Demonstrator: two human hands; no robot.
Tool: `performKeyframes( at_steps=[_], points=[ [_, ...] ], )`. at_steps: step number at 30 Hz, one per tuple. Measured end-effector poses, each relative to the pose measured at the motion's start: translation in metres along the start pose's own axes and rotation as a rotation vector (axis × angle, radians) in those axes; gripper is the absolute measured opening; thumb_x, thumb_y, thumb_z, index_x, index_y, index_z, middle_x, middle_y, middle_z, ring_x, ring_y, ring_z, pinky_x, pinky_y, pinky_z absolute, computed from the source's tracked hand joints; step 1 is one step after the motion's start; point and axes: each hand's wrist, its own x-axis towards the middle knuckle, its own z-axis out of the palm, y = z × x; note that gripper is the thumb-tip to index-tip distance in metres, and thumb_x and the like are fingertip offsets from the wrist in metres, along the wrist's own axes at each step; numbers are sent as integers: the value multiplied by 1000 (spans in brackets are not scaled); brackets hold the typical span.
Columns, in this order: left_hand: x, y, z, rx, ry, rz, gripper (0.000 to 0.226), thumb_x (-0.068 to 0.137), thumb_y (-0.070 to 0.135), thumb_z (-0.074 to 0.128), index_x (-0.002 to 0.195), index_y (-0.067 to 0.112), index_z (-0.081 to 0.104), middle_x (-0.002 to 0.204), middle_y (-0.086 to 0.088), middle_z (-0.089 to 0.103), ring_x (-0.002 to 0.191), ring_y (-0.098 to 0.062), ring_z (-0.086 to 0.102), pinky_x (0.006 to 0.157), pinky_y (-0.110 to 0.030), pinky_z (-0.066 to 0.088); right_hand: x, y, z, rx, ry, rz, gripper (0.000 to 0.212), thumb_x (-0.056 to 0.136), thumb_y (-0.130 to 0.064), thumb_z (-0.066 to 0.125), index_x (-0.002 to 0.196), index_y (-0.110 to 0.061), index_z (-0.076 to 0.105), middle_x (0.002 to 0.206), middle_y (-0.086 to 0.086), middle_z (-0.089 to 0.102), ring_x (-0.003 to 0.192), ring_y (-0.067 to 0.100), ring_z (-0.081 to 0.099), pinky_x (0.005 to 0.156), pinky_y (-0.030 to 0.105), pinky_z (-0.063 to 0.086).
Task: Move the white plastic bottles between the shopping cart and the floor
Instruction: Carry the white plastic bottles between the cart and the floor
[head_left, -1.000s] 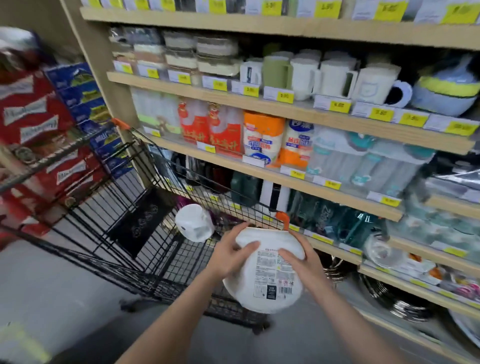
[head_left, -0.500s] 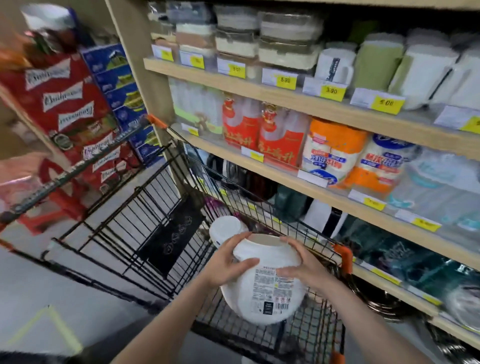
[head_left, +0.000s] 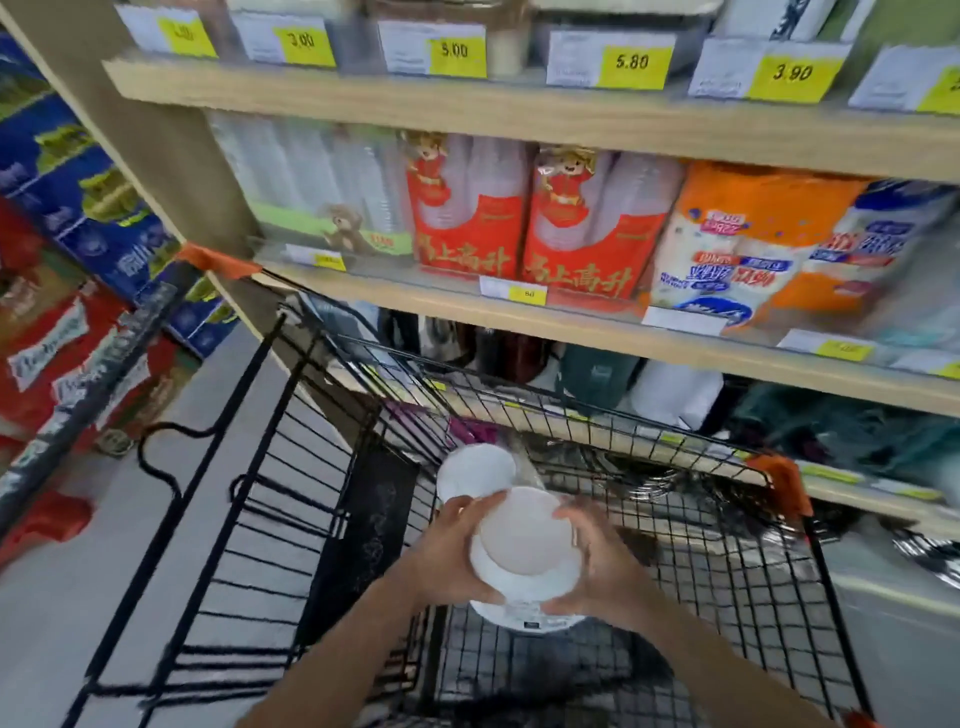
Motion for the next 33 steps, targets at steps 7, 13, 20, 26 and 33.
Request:
performKeyframes(
  at_steps=[7, 13, 20, 26, 33],
  points=[
    [35, -76, 21, 105, -84, 68, 114, 66, 36, 84, 148, 38, 5, 152, -7, 0, 143, -19, 5, 108, -17, 8, 44, 51, 79, -204, 97, -8, 96, 52, -34, 89, 130, -25, 35, 138, -4, 16, 121, 8, 24, 108, 30, 28],
    [55, -137, 56, 164, -60, 62, 119, 65, 35, 85, 140, 48, -6, 154, -3, -6, 143, -19, 8, 115, -31, 14, 74, 92, 130, -267, 140, -82, 96, 49, -33, 88, 122, -33, 24, 138, 5, 16, 122, 34, 41, 97, 50, 47],
    [60, -152, 67, 350, -34, 140, 114, 71, 32, 81, 145, 43, -5, 153, -13, -4, 144, -25, -1, 117, -39, 17, 77, 105, 151, -276, 161, -42, 93, 53, -32, 86, 124, -33, 25, 141, 10, 20, 126, 36, 35, 99, 54, 44],
    [52, -136, 55, 511, -86, 82, 117, 72, 43, 76, 144, 42, -16, 157, -8, -12, 146, -25, -1, 117, -41, 23, 58, 80, 117, -355, -37, 134, 89, 71, -27, 76, 142, -41, 25, 157, -4, 1, 143, 23, 14, 112, 46, 32],
    [54, -49, -2, 500, -166, 122, 80, 86, 53, 57, 150, 32, 14, 158, -4, 12, 142, -23, 22, 109, -34, 30, 5, 28, 38, -276, -102, 380, 83, 80, -20, 70, 144, -42, 23, 154, -6, 22, 137, 18, 32, 111, 40, 35]
  ],
)
